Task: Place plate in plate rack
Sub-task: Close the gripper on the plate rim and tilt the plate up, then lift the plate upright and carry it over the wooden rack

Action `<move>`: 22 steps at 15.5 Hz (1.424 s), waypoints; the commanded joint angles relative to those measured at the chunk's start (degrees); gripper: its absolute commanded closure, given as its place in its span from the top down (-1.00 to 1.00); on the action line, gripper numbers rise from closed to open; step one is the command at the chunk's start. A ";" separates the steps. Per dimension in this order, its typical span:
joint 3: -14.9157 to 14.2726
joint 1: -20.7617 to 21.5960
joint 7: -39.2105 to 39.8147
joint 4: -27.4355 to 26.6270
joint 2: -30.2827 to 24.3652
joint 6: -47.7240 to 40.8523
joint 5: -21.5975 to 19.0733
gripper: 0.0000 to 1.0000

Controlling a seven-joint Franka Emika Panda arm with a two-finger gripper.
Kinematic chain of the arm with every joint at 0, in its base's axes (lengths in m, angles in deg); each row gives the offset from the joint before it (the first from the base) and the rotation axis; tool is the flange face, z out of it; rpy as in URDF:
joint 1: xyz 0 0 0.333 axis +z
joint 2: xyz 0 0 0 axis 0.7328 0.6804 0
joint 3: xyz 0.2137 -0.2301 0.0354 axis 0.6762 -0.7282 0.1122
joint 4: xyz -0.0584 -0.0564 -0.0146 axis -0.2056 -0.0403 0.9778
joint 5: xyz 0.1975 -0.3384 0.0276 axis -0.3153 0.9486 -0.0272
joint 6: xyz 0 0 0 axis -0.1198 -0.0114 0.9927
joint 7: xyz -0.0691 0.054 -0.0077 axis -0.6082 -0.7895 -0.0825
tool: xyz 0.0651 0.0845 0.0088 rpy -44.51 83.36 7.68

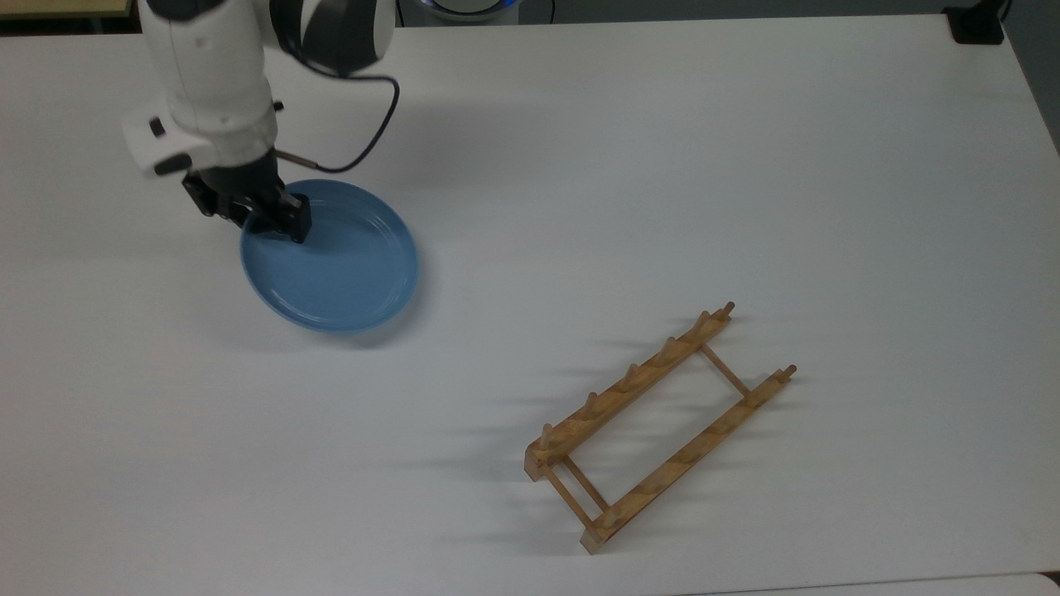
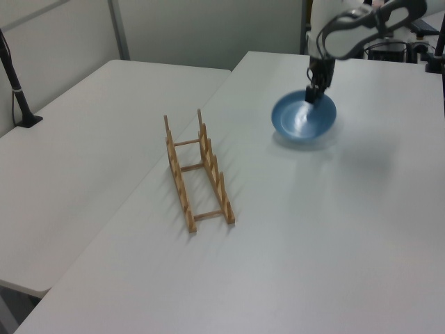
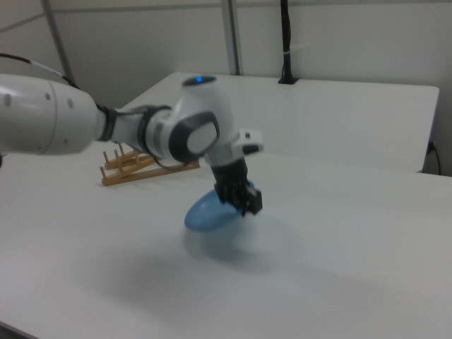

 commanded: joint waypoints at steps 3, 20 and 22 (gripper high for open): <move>3.73 0.74 -0.70 6.08 -5.70 0.67 -0.81 -1.00; 16.57 8.82 -68.07 11.02 -2.98 14.82 70.08 -1.00; 16.66 10.23 -74.24 11.55 -0.96 14.47 76.42 -1.00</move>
